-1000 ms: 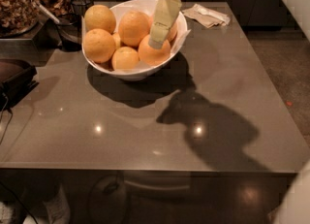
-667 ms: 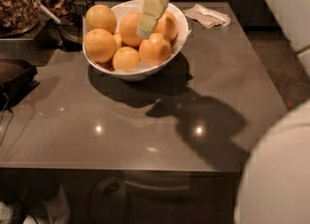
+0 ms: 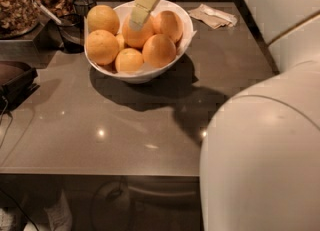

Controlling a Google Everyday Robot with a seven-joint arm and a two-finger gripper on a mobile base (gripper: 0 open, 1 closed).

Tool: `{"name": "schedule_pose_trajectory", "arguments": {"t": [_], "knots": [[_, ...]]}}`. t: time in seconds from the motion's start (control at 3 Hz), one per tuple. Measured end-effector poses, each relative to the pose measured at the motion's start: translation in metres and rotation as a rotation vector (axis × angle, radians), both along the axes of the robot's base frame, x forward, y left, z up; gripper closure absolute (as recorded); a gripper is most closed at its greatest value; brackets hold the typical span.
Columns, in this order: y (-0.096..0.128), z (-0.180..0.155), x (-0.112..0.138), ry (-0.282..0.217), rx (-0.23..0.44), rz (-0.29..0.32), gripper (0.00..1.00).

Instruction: Pick orange from white bowl

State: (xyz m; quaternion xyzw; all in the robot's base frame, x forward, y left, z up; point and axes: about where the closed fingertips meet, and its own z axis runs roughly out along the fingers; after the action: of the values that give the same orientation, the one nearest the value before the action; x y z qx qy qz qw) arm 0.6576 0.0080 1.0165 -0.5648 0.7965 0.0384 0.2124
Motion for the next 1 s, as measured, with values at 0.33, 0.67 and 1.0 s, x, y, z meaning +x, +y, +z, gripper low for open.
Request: {"name": "schedule_pose_trajectory", "arguments": {"t": [0.33, 0.67, 1.0], "knots": [[0.007, -0.01, 0.012, 0.018, 0.01, -0.006, 0.18], [0.014, -0.018, 0.02, 0.034, 0.007, -0.008, 0.32], [0.022, -0.025, 0.024, 0.047, 0.0, -0.004, 0.31]]}}
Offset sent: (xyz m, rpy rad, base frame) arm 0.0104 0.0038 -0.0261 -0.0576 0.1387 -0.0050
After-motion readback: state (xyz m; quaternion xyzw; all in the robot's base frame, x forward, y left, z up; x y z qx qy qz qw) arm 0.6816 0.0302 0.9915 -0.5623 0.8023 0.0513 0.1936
